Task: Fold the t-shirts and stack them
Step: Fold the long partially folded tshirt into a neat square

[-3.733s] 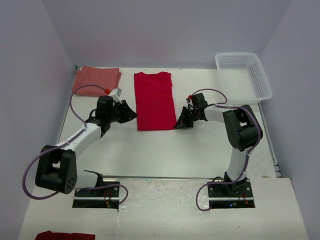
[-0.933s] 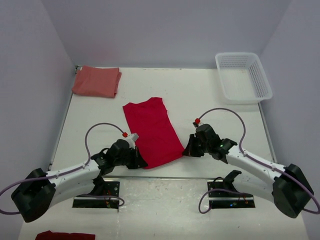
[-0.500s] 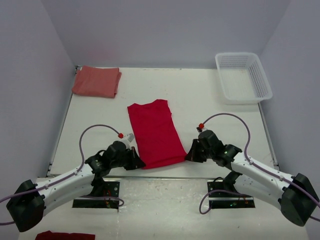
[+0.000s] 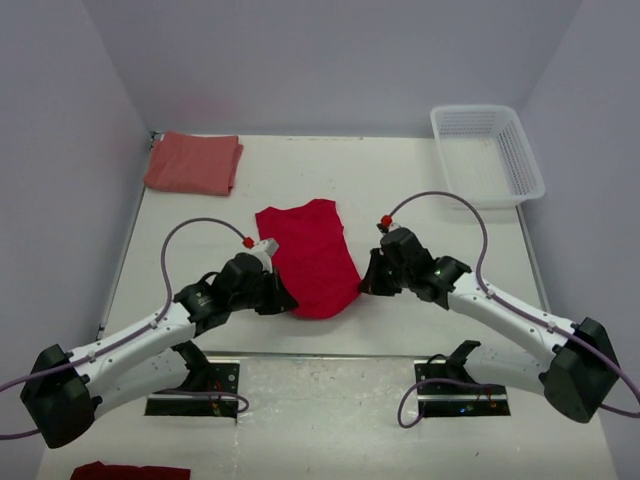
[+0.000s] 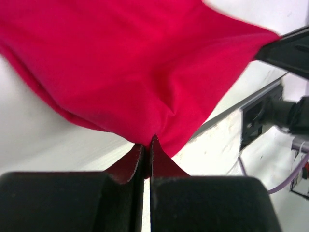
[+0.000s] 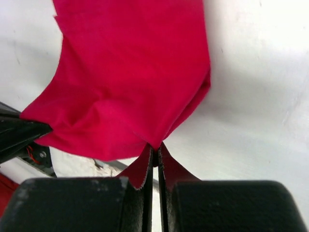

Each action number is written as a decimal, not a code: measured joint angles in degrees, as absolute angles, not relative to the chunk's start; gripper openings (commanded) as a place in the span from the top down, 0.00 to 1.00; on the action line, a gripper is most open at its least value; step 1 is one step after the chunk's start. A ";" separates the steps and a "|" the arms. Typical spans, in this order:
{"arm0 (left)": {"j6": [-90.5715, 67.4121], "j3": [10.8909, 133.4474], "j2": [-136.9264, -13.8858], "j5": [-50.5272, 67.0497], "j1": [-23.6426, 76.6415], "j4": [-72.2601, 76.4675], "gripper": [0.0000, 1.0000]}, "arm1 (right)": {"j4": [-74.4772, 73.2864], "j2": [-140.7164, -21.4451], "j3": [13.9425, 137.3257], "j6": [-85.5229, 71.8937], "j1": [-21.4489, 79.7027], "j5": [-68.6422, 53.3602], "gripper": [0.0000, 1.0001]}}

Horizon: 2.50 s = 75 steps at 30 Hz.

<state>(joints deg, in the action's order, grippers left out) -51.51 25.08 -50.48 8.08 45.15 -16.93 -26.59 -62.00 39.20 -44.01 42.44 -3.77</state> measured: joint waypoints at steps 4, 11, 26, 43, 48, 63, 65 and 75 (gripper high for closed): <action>-48.38 34.26 -53.54 7.33 42.13 -18.63 1.00 | -26.87 -69.78 49.39 -40.53 41.76 -3.14 1.00; -41.87 40.69 -55.48 9.19 30.26 -20.62 1.00 | -28.88 -79.29 62.04 -35.46 39.18 -2.98 1.00; -35.27 43.72 -69.34 16.34 16.27 -17.26 1.00 | -35.55 -103.04 87.29 -26.96 29.71 -11.60 1.00; -33.74 56.93 -91.29 18.15 9.41 -11.60 1.00 | -47.42 -130.87 122.80 -21.12 24.91 -19.75 1.00; -33.34 62.46 -98.76 18.00 8.62 -10.63 1.00 | -50.94 -137.51 131.07 -19.86 23.16 -22.59 1.00; -32.25 66.08 -103.07 14.57 7.16 -9.43 1.00 | -51.72 -144.03 138.54 -13.34 18.31 -28.08 0.27; -32.08 66.11 -103.07 14.22 6.83 -9.43 0.74 | -50.94 -143.17 137.84 -13.52 17.23 -27.79 0.26; -32.38 64.25 -96.60 9.08 6.39 -8.60 0.29 | -47.13 -125.36 114.10 -13.91 18.87 -26.46 0.27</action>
<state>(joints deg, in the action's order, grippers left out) -32.38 64.25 -96.60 9.08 6.39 -8.60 -47.13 -125.36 114.10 -13.91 18.87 -26.46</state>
